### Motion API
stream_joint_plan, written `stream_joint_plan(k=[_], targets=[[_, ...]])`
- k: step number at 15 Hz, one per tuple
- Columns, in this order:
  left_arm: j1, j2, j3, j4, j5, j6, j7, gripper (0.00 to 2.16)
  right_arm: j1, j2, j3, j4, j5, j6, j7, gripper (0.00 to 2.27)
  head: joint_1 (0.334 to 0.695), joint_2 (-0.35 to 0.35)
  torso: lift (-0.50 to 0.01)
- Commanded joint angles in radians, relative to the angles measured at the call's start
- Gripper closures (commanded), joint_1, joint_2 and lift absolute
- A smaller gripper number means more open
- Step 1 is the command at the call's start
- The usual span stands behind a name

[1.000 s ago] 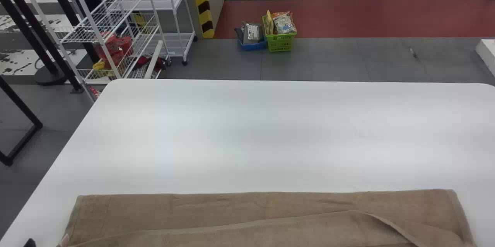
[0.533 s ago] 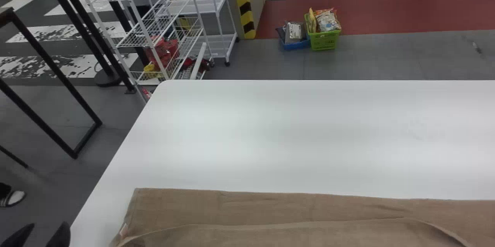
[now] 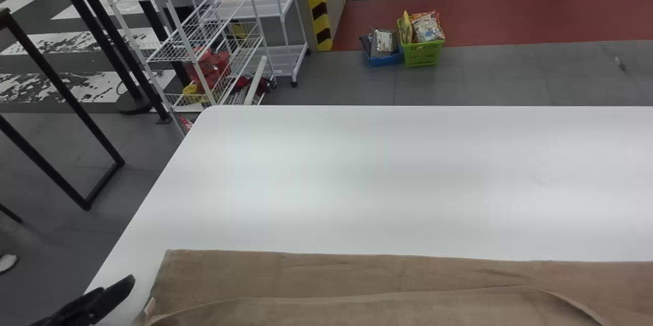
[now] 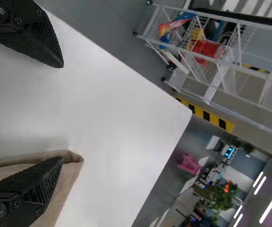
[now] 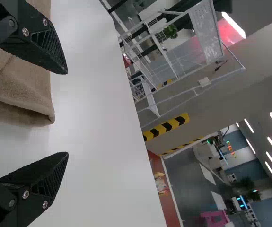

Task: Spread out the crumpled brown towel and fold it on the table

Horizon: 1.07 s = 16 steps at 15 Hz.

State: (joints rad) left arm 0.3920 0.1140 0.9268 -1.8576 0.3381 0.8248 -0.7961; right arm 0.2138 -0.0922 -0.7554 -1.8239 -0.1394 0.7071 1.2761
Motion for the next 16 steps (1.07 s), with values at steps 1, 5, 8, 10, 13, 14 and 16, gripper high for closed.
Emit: stream_joint_plan(k=[1, 5, 8, 10, 13, 14, 16], targets=[[-0.059, 0.024, 0.009, -0.008, -0.037, 0.067, -0.002, 0.14, -0.048, -0.006, 0.021, 0.002, 0.043, 0.099, 0.000, 0.29, 0.695, 0.232, -0.127], [-0.150, 0.105, 0.033, -0.008, -0.057, 0.460, -0.032, 0.15, -0.074, -0.009, 0.087, 0.000, 0.116, 0.200, 0.000, 0.29, 0.695, 0.260, -0.127], [-0.174, 0.124, 0.024, -0.040, -0.085, 0.656, -0.086, 0.19, -0.088, -0.009, 0.116, 0.000, 0.149, 0.237, 0.000, 0.29, 0.695, 0.258, -0.127], [-0.200, 0.136, 0.021, -0.040, -0.085, 0.709, -0.115, 0.21, -0.093, -0.009, 0.126, 0.000, 0.159, 0.237, 0.000, 0.29, 0.695, 0.241, -0.127], [-0.209, 0.127, 0.012, -0.040, -0.080, 0.702, -0.164, 0.21, -0.097, -0.009, 0.139, 0.009, 0.181, 0.240, 0.000, 0.29, 0.695, 0.225, -0.127], [-0.214, 0.127, 0.000, -0.040, -0.082, 0.702, -0.167, 0.21, -0.097, -0.009, 0.140, 0.011, 0.182, 0.243, 0.000, 0.29, 0.695, 0.220, -0.127], [-0.214, 0.125, -0.045, -0.040, -0.117, 0.675, -0.167, 0.21, -0.097, -0.012, 0.139, 0.012, 0.185, 0.246, 0.000, 0.29, 0.695, 0.201, -0.127]])
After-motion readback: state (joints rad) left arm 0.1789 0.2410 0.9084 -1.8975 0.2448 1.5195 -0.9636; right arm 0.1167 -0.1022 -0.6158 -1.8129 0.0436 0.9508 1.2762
